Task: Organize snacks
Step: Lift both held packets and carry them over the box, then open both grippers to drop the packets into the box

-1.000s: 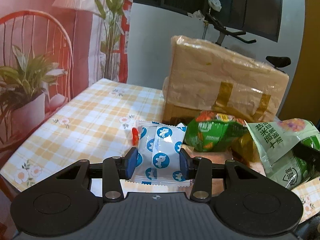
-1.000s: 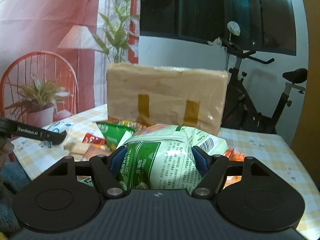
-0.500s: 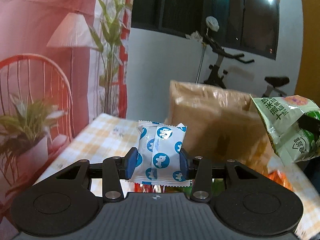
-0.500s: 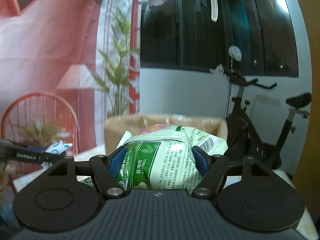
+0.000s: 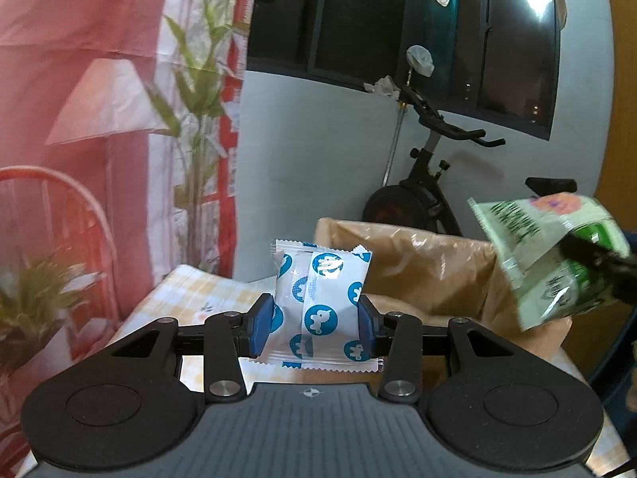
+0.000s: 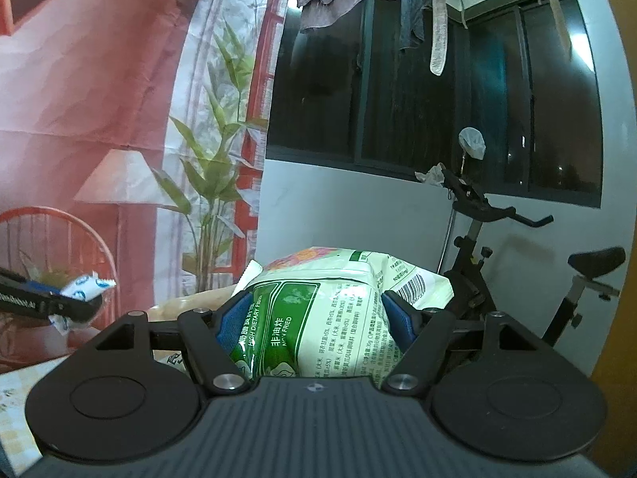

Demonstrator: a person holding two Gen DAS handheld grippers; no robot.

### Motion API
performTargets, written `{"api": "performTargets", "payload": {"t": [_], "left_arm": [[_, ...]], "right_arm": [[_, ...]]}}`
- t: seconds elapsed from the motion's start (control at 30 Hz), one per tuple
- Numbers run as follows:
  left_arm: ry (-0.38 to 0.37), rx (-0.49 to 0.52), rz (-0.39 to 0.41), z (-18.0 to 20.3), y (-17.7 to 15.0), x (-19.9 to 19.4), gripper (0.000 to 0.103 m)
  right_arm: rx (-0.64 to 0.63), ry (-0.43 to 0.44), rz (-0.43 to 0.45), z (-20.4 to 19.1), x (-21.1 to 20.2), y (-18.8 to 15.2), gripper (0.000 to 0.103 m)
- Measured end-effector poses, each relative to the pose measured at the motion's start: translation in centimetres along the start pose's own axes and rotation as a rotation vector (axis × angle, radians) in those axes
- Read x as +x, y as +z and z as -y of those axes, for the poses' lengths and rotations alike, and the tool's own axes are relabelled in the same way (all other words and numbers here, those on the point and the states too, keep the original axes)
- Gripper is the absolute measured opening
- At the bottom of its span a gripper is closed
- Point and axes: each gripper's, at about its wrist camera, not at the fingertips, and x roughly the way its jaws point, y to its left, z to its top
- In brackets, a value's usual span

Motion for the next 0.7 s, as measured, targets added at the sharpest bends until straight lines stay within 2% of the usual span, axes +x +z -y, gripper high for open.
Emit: {"api": "performTargets", "payload": {"t": [0.17,0.3,0.47,0.7], "left_arm": [[-0.026,0.006,0.01,1.5,2.5,2.8,0.046],[-0.08,0.004,-0.016,2.4,4.3,5.9,0.046],[-0.089,0.003,-0.059,2.8,5.0,9.8,0.046],[-0.113,0.039,-0.103,3.4,5.1,13.4,0.047]], "right_arm": [[-0.055,-0.015,-0.044,1.3,3.8,0.6,0.073],[-0.1,-0.027,-0.099,1.9,7.3,0.6,0.072],[-0.111,-0.007,-0.19,1.6,10.7,-0.1,0.073],[-0.08,0.055,-0.27,1.0,12.8,-1.4,0.074]]}}
